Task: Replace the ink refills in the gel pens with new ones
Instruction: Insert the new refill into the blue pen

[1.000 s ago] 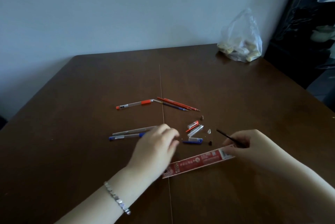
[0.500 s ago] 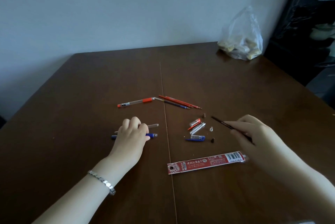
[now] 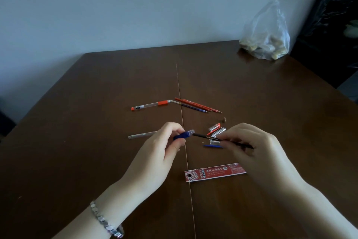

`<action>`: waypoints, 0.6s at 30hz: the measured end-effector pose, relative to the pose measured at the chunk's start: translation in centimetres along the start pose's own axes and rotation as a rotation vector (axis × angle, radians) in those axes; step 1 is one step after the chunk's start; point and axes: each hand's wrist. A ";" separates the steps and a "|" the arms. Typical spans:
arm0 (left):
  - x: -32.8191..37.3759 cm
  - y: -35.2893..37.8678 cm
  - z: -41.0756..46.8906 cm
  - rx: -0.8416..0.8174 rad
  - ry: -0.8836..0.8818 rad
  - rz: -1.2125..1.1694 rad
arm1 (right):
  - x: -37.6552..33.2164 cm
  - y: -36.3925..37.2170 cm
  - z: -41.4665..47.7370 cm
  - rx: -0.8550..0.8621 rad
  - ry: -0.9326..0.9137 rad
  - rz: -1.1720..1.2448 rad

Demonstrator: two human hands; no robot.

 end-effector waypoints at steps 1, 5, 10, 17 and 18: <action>0.0 0.0 -0.1 -0.001 0.000 0.000 | 0.1 -0.1 -0.1 0.009 0.004 0.004; -0.1 0.2 -0.1 -0.012 0.009 0.005 | 0.4 -0.4 -0.4 0.033 0.006 0.006; 0.5 0.3 -0.1 -0.020 0.033 0.010 | 0.6 -0.6 -0.3 0.033 0.022 -0.006; 0.2 0.1 -0.5 -0.068 0.081 0.126 | 0.5 -1.6 -0.4 -0.104 -0.037 -0.202; 0.3 0.0 -0.5 -0.075 0.130 0.176 | 0.3 -1.7 -0.4 -0.138 -0.063 -0.257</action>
Point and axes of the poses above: each hand's wrist, its own z-axis towards the middle knuckle, its own y-axis out of the palm, x = y × z, and after that the axes turned 12 degrees about z, right-handed
